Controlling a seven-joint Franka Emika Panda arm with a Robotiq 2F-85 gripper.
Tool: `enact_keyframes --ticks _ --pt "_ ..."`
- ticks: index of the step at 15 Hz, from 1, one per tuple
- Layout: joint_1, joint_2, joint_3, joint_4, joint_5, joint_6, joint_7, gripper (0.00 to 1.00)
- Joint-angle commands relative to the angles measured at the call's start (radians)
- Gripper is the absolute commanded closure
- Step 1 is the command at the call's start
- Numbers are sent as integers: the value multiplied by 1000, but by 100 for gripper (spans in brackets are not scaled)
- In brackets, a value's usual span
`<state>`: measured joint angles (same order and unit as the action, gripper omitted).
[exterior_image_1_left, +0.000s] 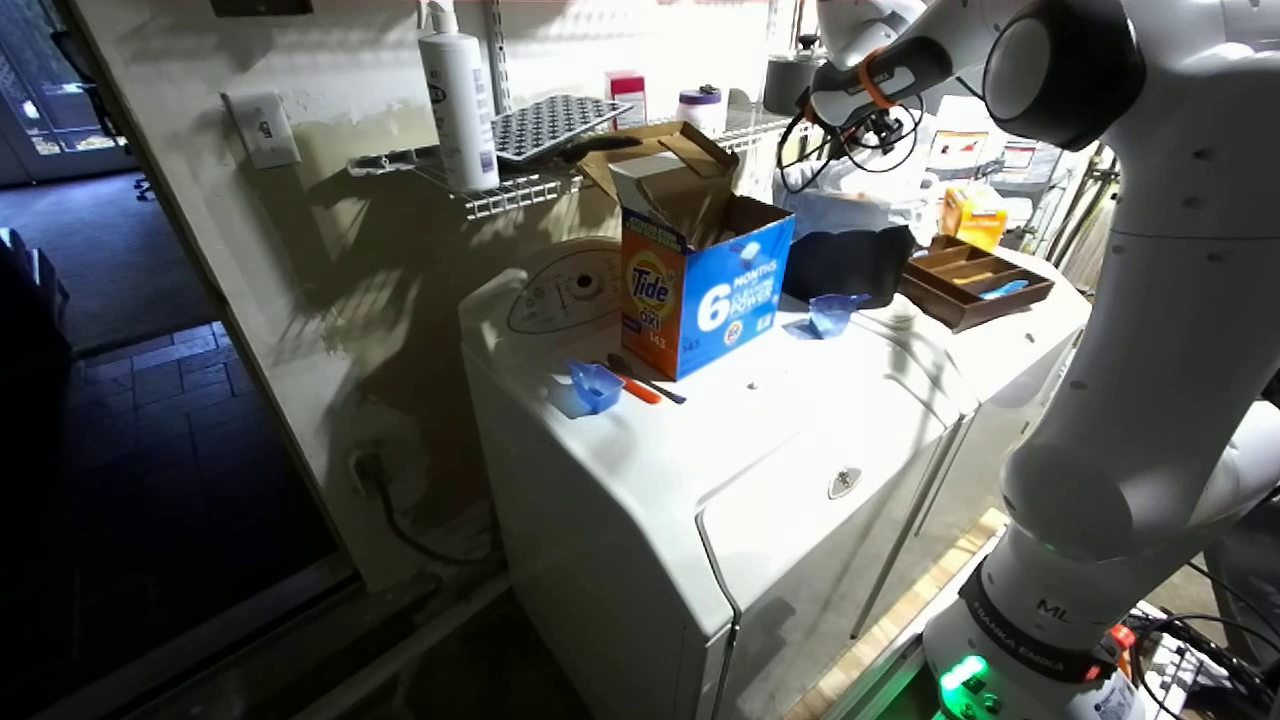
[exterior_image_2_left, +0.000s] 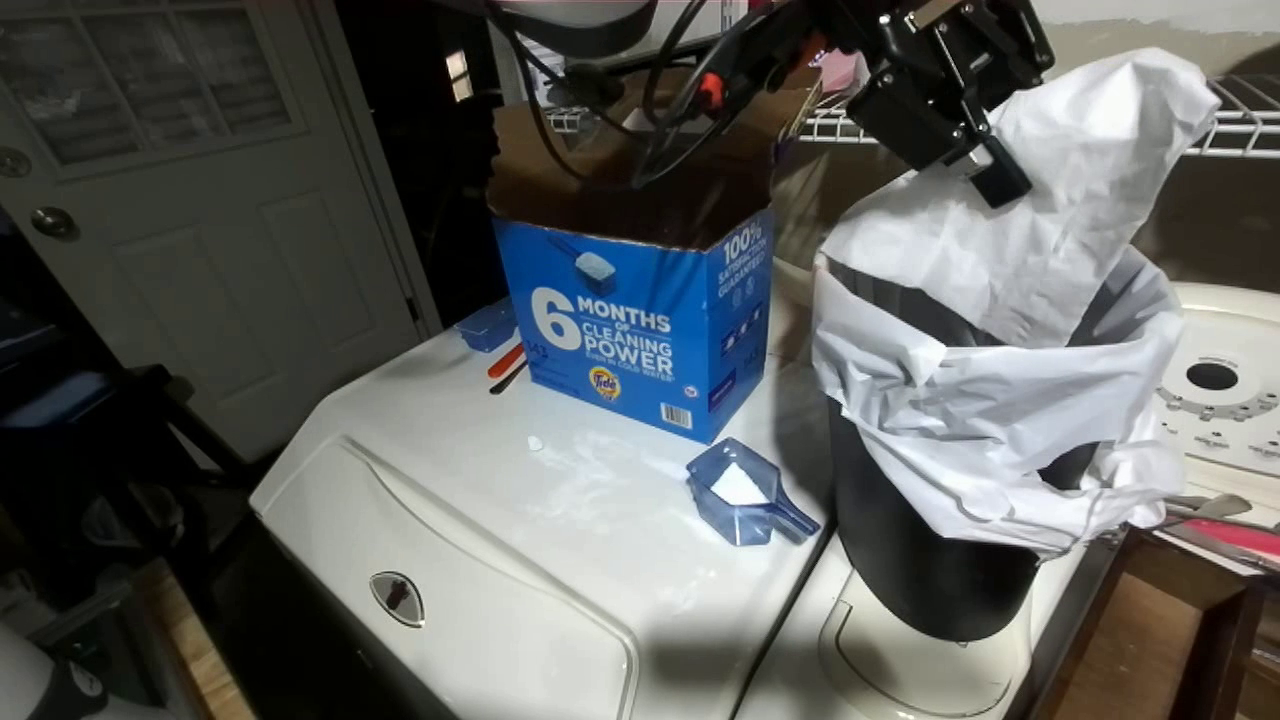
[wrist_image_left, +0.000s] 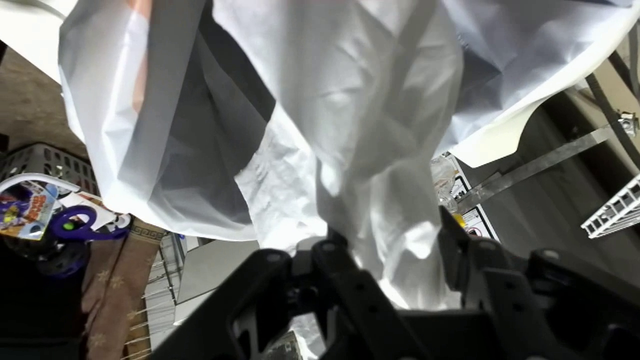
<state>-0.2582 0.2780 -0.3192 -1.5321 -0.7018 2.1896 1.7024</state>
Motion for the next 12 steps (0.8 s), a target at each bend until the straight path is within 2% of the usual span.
enact_keyframes --ticks 1,4,12 --pt "26 25 -17 58 -28 -28 31 21" --pt "36 14 -17 67 -33 -21 27 0" --pt "43 2 -15 66 -58 6 22 0"
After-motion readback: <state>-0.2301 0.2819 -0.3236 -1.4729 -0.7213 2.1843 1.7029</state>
